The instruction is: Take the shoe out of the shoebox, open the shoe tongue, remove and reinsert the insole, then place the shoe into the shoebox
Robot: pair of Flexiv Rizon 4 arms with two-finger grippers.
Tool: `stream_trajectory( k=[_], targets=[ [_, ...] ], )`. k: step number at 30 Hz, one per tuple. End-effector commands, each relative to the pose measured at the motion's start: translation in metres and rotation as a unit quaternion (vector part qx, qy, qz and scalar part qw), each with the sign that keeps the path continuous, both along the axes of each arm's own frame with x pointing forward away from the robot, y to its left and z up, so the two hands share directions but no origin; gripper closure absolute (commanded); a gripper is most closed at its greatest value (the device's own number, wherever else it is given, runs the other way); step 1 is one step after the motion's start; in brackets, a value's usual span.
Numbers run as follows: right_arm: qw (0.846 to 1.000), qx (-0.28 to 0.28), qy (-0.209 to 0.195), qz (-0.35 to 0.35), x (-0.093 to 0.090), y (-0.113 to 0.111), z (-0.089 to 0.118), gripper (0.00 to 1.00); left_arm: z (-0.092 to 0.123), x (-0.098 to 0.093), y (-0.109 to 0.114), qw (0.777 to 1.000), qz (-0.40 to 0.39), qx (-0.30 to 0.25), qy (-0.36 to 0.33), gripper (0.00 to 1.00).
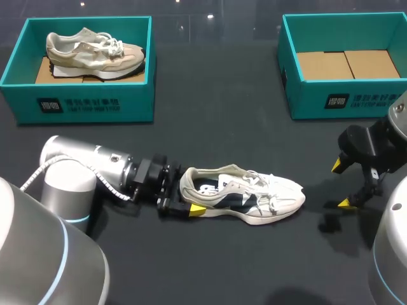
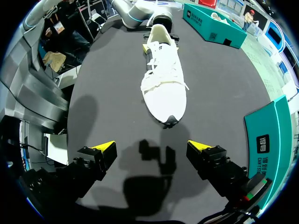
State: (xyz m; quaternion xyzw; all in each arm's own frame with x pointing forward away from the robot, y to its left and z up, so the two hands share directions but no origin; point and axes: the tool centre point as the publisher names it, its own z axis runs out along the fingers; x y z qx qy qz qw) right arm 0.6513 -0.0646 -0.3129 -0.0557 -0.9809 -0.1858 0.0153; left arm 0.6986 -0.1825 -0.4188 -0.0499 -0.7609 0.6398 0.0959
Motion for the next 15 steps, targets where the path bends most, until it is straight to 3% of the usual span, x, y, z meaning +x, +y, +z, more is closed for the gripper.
stream_trajectory(
  k=[1, 15],
  targets=[
    [1.000, -0.001, -0.001, 0.000, -0.002, 0.000, 0.000, 0.00, 0.004, -0.013, 0.005, 1.000, 0.026, 0.004, -0.009, 1.00],
    [1.000, -0.001, -0.001, 0.000, -0.002, 0.000, 0.000, 0.00, 0.000, -0.016, 0.025, 0.999, 0.050, 0.002, -0.005, 1.00]
  ],
)
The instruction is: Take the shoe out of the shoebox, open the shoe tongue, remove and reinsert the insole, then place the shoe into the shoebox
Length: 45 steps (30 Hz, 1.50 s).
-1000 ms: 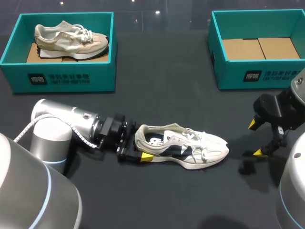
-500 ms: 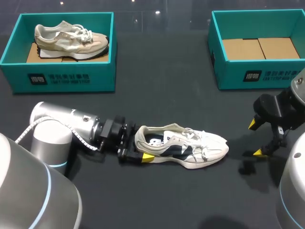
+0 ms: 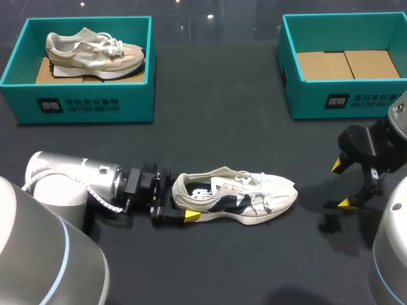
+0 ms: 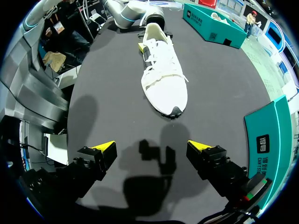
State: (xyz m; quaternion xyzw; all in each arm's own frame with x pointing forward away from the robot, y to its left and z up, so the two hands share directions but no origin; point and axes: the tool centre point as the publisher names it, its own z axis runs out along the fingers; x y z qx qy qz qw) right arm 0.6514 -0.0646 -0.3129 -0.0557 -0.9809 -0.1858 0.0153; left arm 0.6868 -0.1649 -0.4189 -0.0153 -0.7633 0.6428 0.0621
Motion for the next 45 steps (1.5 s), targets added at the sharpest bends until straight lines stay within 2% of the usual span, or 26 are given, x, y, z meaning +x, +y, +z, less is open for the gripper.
stream_trajectory(
  k=[1, 12, 34, 40, 45],
  targets=[
    [1.000, -0.001, -0.001, 0.000, -0.002, 0.000, 0.000, 0.00, 0.000, -0.004, 0.007, 1.000, 0.001, 0.001, -0.001, 1.00],
    [1.000, -0.001, -0.001, 0.000, -0.002, 0.000, 0.000, 0.00, -0.003, 0.007, 0.010, 1.000, -0.028, 0.001, 0.001, 1.00],
    [1.000, -0.001, -0.001, 0.000, -0.002, 0.000, 0.000, 0.00, -0.004, 0.008, 0.011, 0.999, -0.036, -0.001, 0.004, 1.00],
    [0.995, -0.033, 0.029, -0.094, 0.004, 0.031, 0.019, 0.00, -0.004, 0.008, 0.011, 0.999, -0.036, -0.001, 0.004, 1.00],
    [0.976, -0.066, 0.039, -0.204, 0.003, 0.062, 0.038, 0.00, -0.004, 0.008, 0.011, 0.999, -0.036, -0.001, 0.004, 1.00]
  ],
)
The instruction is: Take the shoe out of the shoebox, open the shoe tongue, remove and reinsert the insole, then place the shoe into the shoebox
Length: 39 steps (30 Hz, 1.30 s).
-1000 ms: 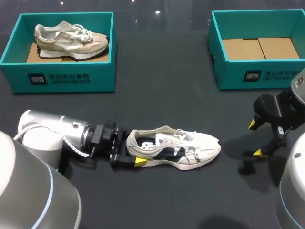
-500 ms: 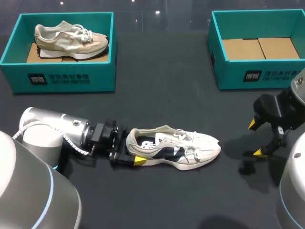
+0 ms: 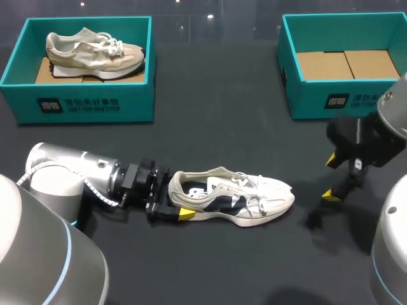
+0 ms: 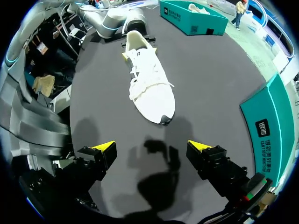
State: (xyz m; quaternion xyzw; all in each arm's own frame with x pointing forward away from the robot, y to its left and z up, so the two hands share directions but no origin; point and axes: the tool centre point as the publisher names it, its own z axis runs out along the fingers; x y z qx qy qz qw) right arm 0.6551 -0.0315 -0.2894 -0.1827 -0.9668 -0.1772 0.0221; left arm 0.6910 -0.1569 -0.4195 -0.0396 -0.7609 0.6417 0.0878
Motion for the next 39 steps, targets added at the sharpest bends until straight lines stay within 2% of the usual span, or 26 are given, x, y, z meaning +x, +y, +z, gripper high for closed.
stream_trajectory(
  k=[1, 4, 7, 17, 18, 19, 21, 22, 23, 24, 26, 29, 31, 33, 39],
  targets=[
    [0.992, -0.063, 0.022, -0.108, -0.001, 0.036, 0.018, 0.00, -0.003, 0.004, 0.003, 1.000, 0.000, 0.001, 0.000, 1.00],
    [0.976, -0.062, 0.055, -0.199, 0.002, 0.055, 0.023, 0.00, -0.003, 0.004, 0.003, 1.000, 0.000, 0.001, 0.000, 1.00],
    [0.980, -0.048, 0.039, -0.191, 0.000, 0.074, 0.031, 0.00, -0.003, 0.004, 0.003, 1.000, 0.000, 0.001, 0.000, 1.00],
    [0.980, -0.048, 0.039, -0.191, 0.000, 0.074, 0.031, 0.00, -0.003, 0.004, 0.003, 1.000, 0.000, 0.001, 0.000, 1.00],
    [0.968, -0.050, 0.034, -0.244, 0.003, 0.083, 0.031, 0.00, -0.003, 0.004, 0.003, 1.000, 0.000, 0.001, 0.000, 1.00],
    [0.963, -0.048, 0.031, -0.263, 0.004, 0.094, 0.030, 0.00, -0.003, 0.004, 0.003, 1.000, 0.000, 0.001, 0.000, 1.00],
    [0.941, -0.096, 0.040, -0.322, 0.006, 0.114, 0.027, 0.00, -0.003, 0.004, 0.003, 1.000, 0.000, 0.001, 0.000, 1.00],
    [0.934, -0.100, 0.042, -0.342, 0.007, 0.121, 0.027, 0.00, -0.003, 0.004, 0.003, 1.000, 0.000, 0.001, 0.000, 1.00],
    [0.928, -0.099, 0.047, -0.356, 0.008, 0.128, 0.027, 0.00, -0.003, 0.004, 0.003, 1.000, 0.000, 0.001, 0.000, 1.00],
    [0.919, -0.122, 0.049, -0.373, 0.009, 0.135, 0.027, 0.00, -0.003, 0.004, 0.003, 1.000, 0.000, 0.001, 0.000, 1.00],
    [0.912, -0.122, 0.056, -0.389, 0.010, 0.149, 0.029, 0.00, -0.003, 0.004, 0.003, 1.000, 0.000, 0.001, 0.000, 1.00],
    [0.893, -0.148, 0.065, -0.420, 0.011, 0.172, 0.031, 0.00, -0.003, 0.004, 0.003, 1.000, 0.000, 0.001, 0.000, 1.00],
    [0.873, -0.158, 0.080, -0.454, 0.010, 0.187, 0.029, 0.00, -0.003, 0.004, 0.003, 1.000, 0.000, 0.001, 0.000, 1.00],
    [0.875, -0.148, 0.082, -0.453, 0.005, 0.198, 0.027, 0.00, -0.003, 0.004, 0.003, 1.000, 0.000, 0.001, 0.000, 1.00],
    [0.875, -0.148, 0.082, -0.453, 0.005, 0.198, 0.027, 0.00, -0.003, 0.004, 0.003, 1.000, 0.000, 0.001, 0.000, 1.00]
  ],
)
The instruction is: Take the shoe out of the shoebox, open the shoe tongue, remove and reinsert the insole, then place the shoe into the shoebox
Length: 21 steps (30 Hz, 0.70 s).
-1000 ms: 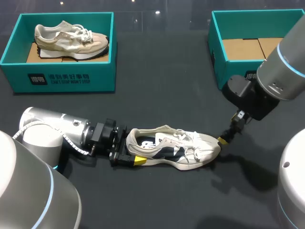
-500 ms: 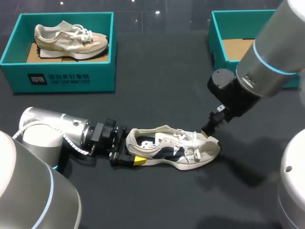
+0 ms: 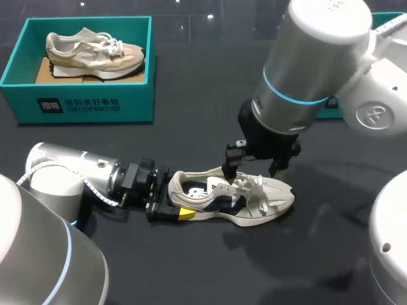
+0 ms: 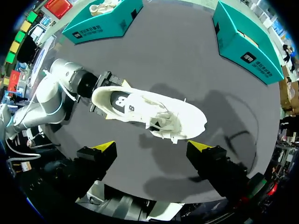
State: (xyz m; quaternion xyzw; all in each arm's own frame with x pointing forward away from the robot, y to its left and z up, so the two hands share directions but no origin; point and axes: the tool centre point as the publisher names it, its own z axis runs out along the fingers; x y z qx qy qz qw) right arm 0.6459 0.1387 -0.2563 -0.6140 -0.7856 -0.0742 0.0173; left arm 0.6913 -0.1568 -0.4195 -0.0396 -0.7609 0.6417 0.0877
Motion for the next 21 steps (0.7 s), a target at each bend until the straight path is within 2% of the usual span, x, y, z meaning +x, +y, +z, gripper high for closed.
stream_trajectory(
  k=[1, 6, 8, 11, 14, 16, 21],
  targets=[
    [0.997, -0.069, 0.021, -0.001, 0.014, 0.028, -0.006, 0.00, -0.003, 0.004, 0.003, 1.000, 0.000, 0.000, 0.000, 1.00],
    [0.997, -0.069, 0.021, -0.001, 0.014, 0.028, -0.006, 0.00, -0.003, 0.004, 0.003, 1.000, 0.000, 0.000, 0.000, 1.00],
    [0.993, -0.102, 0.025, -0.046, 0.016, 0.038, -0.007, 0.00, -0.003, 0.004, 0.003, 1.000, 0.000, 0.000, 0.000, 1.00],
    [0.990, -0.129, 0.023, -0.060, 0.016, 0.049, -0.013, 0.00, -0.003, 0.004, 0.003, 1.000, 0.000, 0.000, 0.000, 1.00],
    [0.987, -0.131, 0.028, -0.084, 0.017, 0.051, -0.023, 0.00, -0.003, 0.004, 0.003, 1.000, 0.000, 0.000, 0.000, 1.00],
    [0.989, -0.125, 0.016, -0.082, 0.014, 0.054, -0.025, 0.00, -0.003, 0.004, 0.003, 1.000, 0.000, 0.000, 0.000, 1.00],
    [0.979, -0.164, 0.010, -0.119, 0.009, 0.065, -0.029, 0.00, -0.003, 0.004, 0.003, 1.000, 0.000, 0.000, 0.000, 1.00]
  ],
)
